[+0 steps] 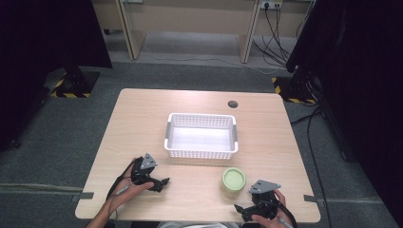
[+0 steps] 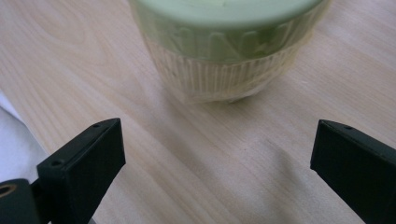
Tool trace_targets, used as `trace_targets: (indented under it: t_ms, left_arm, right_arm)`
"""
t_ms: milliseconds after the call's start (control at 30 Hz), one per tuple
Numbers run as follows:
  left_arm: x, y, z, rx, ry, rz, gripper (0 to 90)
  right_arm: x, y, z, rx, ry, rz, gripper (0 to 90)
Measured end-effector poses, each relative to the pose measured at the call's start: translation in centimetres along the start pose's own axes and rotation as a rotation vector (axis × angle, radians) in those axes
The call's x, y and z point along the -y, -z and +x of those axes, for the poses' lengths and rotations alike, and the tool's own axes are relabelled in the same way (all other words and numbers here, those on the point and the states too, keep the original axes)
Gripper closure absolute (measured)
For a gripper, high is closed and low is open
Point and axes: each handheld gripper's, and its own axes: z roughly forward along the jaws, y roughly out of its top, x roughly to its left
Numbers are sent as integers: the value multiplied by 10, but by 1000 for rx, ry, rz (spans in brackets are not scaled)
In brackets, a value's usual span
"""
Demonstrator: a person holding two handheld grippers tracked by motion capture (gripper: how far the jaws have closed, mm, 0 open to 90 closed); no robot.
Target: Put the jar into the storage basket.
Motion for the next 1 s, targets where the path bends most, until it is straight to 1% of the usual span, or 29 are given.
trace_targets:
  t_ms: [233,600,700,1000]
  left_arm:
    - [0,0,0,0,0,0,0]
    - [0,0,0,0,0,0,0]
    - [0,0,0,0,0,0,0]
    - [0,0,0,0,0,0,0]
  right_arm:
    - [-2,0,0,4,-1,-9,34]
    - [-10,2,2,13,6,-22,33]
    - [-15,2,3,21,8,-27,34]
    - [-27,0,5,25,23,-32,33]
